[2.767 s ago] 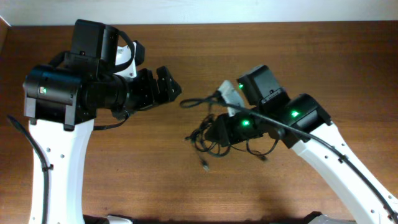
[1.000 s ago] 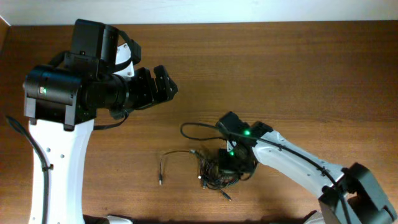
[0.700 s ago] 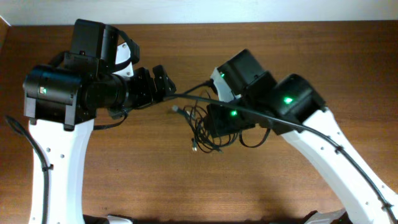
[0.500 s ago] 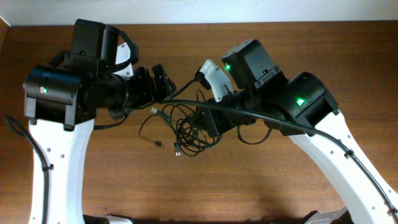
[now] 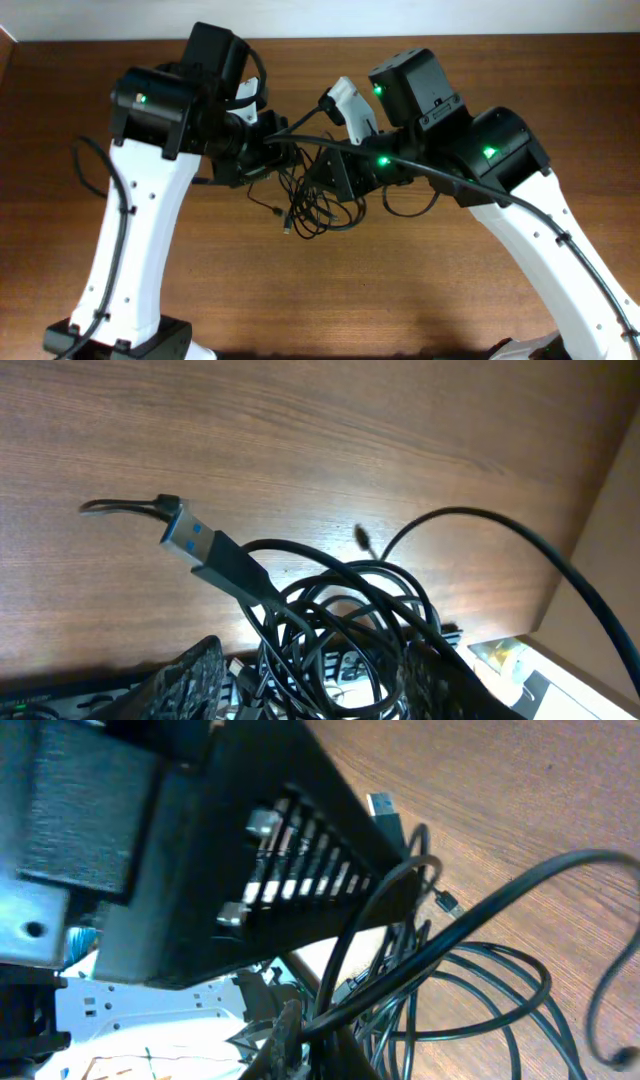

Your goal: Untangle cables

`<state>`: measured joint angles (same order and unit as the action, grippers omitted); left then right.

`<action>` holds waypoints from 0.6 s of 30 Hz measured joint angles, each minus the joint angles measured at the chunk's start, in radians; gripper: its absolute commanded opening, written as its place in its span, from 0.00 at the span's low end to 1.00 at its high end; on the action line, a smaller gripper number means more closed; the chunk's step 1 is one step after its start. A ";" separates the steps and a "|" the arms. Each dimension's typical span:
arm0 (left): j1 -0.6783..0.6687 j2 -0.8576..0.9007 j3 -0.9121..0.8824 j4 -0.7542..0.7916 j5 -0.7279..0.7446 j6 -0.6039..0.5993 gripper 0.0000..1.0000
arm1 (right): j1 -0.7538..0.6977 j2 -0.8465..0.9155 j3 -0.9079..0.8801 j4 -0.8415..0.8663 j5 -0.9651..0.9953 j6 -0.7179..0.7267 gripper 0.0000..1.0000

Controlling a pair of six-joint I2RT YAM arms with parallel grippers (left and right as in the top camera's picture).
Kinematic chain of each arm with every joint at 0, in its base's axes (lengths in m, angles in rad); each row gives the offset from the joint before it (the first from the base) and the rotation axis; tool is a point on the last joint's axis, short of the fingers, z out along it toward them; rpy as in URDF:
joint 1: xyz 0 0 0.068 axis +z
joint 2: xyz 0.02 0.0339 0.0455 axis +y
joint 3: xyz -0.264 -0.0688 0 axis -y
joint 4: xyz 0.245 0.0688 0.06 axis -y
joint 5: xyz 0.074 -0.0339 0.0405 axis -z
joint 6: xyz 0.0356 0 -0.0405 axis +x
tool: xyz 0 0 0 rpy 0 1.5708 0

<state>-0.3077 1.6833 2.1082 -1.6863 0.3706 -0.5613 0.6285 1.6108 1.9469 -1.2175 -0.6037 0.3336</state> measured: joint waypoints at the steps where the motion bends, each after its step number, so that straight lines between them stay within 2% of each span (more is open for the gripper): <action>1: -0.005 0.005 0.000 0.000 -0.001 0.000 0.60 | 0.000 0.000 0.000 0.003 0.000 0.000 0.04; 2: -0.012 0.009 0.000 0.000 0.000 0.000 0.59 | 0.000 0.001 0.000 0.014 0.000 0.000 0.04; 4: -0.039 0.026 0.000 0.003 -0.001 0.000 0.46 | -0.001 0.001 0.000 0.015 0.000 0.001 0.04; 7: -0.049 0.051 0.000 0.039 -0.001 -0.003 0.45 | -0.001 0.004 0.000 0.031 -0.023 0.003 0.04; 10: -0.050 0.071 0.000 0.043 -0.001 -0.002 0.32 | -0.006 0.006 0.000 0.034 -0.032 0.003 0.04; 13: -0.052 0.079 0.000 0.048 -0.001 -0.003 0.02 | -0.006 0.006 0.000 0.040 -0.060 0.003 0.04; 18: -0.053 0.095 0.000 0.005 -0.089 -0.004 0.00 | -0.058 0.006 0.000 0.000 -0.083 0.008 0.04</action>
<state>-0.3611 1.7786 2.1082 -1.6817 0.2813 -0.5652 0.5709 1.6169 1.9472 -1.2179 -0.6868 0.3416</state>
